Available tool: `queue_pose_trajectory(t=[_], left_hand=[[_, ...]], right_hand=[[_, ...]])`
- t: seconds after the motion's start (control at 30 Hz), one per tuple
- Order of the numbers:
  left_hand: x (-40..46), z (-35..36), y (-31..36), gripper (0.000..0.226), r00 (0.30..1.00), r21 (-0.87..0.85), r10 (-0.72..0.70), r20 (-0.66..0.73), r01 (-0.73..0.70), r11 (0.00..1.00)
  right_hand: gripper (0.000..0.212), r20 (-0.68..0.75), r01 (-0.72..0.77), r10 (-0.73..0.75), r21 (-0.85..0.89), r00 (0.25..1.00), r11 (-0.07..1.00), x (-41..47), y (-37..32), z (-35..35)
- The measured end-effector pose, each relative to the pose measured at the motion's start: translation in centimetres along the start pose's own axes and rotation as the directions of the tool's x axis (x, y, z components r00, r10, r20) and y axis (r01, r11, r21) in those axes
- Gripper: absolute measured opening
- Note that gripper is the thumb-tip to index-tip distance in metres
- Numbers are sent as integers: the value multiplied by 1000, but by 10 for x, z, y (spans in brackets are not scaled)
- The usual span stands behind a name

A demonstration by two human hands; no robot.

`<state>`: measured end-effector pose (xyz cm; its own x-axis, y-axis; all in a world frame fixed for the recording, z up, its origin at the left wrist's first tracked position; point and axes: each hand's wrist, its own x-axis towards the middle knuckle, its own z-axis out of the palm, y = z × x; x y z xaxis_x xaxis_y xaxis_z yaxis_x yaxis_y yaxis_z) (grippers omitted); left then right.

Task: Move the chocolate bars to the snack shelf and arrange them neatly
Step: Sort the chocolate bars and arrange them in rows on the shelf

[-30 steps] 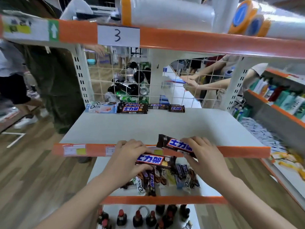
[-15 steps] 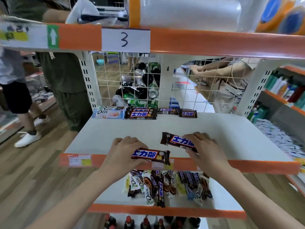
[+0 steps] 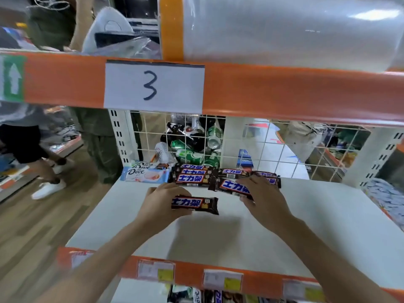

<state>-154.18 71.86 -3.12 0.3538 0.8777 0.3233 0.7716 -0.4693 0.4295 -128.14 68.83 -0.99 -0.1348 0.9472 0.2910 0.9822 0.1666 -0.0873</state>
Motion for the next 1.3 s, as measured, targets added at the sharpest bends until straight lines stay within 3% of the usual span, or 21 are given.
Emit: queue_pose_trajectory(t=[0.47, 0.83, 1.3], left_hand=[[68, 26, -22, 36, 996, 3, -89, -25, 89, 996], [76, 38, -31, 47, 996, 111, -90, -28, 93, 990], [79, 45, -27, 40, 996, 110, -49, -70, 56, 992]], right_hand=[[40, -12, -3, 3, 19, 1000, 1000, 46, 16, 17], [40, -22, -1, 1, 19, 1000, 1000, 46, 19, 17], [43, -5, 23, -23, 20, 1000, 1000, 43, 6, 26]])
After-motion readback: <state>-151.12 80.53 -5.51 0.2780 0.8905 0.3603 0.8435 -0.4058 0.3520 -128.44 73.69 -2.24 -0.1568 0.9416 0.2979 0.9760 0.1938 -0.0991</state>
